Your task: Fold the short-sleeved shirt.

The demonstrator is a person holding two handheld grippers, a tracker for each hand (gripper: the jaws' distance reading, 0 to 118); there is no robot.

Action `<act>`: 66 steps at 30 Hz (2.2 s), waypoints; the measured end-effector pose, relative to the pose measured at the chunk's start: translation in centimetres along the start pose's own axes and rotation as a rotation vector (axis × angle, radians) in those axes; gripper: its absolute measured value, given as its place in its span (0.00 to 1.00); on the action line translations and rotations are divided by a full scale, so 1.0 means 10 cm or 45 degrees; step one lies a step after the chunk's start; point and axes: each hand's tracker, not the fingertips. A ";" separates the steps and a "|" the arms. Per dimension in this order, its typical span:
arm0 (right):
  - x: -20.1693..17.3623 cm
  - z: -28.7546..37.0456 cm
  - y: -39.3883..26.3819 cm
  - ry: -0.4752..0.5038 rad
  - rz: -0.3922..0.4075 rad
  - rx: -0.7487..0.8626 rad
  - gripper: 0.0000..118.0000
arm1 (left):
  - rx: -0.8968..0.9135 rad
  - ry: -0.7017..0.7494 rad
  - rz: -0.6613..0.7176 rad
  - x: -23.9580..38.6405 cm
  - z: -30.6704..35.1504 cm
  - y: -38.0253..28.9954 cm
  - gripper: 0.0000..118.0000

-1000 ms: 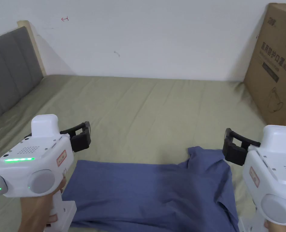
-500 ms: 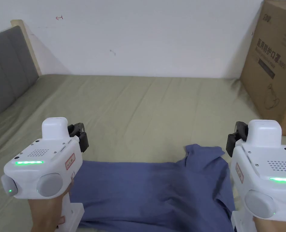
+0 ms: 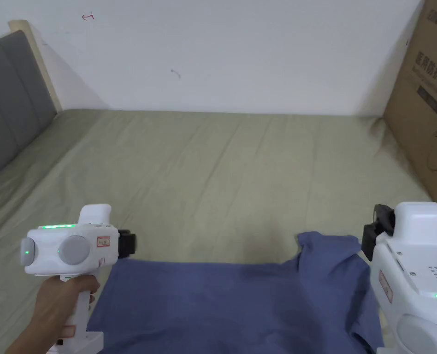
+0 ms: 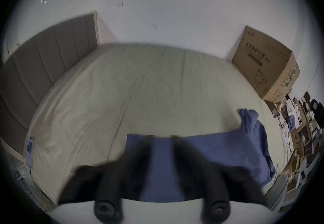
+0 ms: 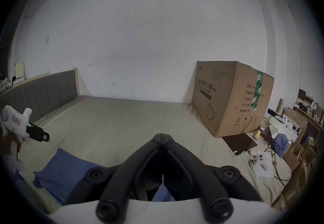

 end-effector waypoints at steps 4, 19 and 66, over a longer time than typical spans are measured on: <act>-0.02 -0.25 -0.12 -0.001 -0.005 -0.070 0.00 | -0.110 0.107 0.058 -0.19 -0.56 0.01 0.93; 0.10 -0.71 -0.51 -0.044 0.007 -0.278 0.00 | -0.217 0.158 -0.062 -0.33 -1.24 -0.15 0.05; 0.63 -0.79 1.10 0.167 -0.071 -0.075 0.01 | 0.510 0.064 0.051 -0.12 1.20 1.06 0.02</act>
